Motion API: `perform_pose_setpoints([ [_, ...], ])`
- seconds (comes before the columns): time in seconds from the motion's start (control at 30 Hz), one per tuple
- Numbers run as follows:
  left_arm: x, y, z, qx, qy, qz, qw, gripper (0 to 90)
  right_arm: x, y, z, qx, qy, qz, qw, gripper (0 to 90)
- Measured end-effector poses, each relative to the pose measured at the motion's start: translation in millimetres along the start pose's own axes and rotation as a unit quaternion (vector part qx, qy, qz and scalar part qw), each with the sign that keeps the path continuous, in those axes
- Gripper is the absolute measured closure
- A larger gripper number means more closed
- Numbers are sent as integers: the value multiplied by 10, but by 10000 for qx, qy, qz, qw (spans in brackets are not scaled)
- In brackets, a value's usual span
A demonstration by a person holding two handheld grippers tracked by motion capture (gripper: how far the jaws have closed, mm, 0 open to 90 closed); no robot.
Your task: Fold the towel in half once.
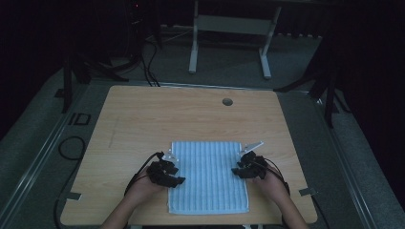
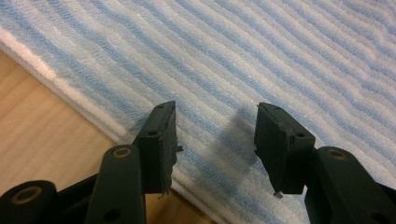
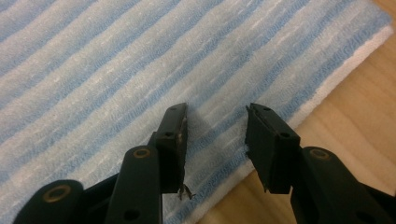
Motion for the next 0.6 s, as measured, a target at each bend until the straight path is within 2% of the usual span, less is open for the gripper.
perform_pose_setpoints([
  [0.23,0,20,0,-70,16,-15,10000,468,-1,27,15,2,-30,11,10000,545],
  [0.3,-17,42,25,-82,55,-15,9999,455,-7,53,86,128,54,-25,9999,532],
  [0.37,-68,75,66,-70,155,22,9999,412,34,100,157,223,21,-26,9997,527],
  [0.4,-127,114,109,-11,269,47,9996,411,61,125,183,263,-9,-41,9996,527],
  [0.6,-425,256,216,10,595,135,9981,402,341,402,293,457,-208,-334,9982,528],
])
Point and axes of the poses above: each handheld gripper's, and its own axes: z roughly backward along the jaws, y roughly out of its top, x roughly to its right, the point moved 7 cm from there along -z, roughly forward along the jaws, and after that the axes turned 12 degrees about -z, right-handed, at the moved point
